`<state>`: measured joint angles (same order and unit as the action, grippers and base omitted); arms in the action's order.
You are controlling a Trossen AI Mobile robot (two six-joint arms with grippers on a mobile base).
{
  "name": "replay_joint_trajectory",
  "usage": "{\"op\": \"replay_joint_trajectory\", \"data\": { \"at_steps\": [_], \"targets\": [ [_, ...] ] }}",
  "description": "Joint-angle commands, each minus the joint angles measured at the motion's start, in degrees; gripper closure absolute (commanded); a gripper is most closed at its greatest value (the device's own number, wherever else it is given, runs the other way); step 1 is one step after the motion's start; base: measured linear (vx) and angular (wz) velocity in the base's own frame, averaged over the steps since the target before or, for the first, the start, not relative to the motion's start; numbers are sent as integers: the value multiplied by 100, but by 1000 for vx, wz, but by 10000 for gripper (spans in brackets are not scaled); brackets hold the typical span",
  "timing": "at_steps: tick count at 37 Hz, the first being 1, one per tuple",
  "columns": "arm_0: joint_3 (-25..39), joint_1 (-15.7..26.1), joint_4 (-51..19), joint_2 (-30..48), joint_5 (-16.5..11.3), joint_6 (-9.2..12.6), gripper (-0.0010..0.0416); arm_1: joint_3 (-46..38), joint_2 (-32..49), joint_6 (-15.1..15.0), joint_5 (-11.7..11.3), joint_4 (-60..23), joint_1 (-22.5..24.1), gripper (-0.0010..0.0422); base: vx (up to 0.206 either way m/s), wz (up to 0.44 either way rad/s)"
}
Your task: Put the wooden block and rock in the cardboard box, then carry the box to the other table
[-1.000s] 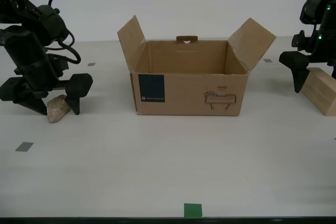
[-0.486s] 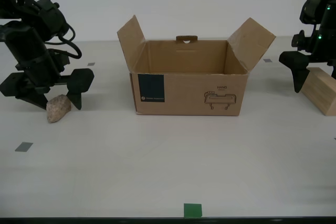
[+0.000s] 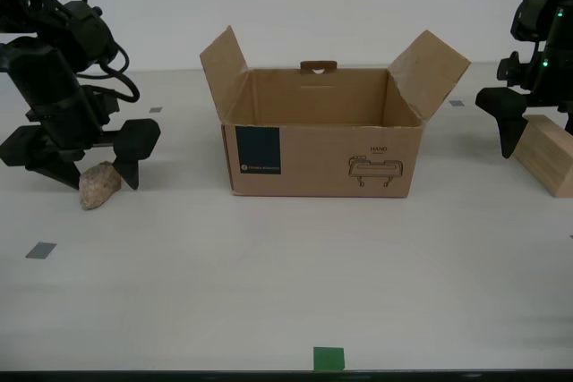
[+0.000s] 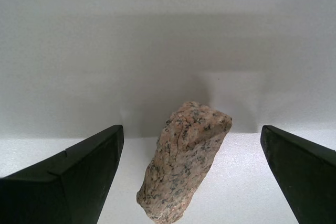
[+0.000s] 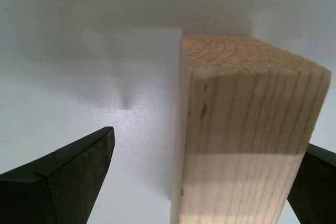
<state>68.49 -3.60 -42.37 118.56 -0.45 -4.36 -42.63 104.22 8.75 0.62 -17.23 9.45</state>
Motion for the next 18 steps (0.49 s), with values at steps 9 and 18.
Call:
{"op": "replay_joint_trajectory", "data": {
  "at_steps": [9, 18],
  "targets": [
    [2, 11, 4, -2, -20, -15, 12, 0, 0, -15, -20, 0, 2, 53, 0, 0],
    [2, 24, 15, -2, -20, -15, 17, 0, 0, -11, -20, -2, 2, 54, 0, 0]
  ]
}}
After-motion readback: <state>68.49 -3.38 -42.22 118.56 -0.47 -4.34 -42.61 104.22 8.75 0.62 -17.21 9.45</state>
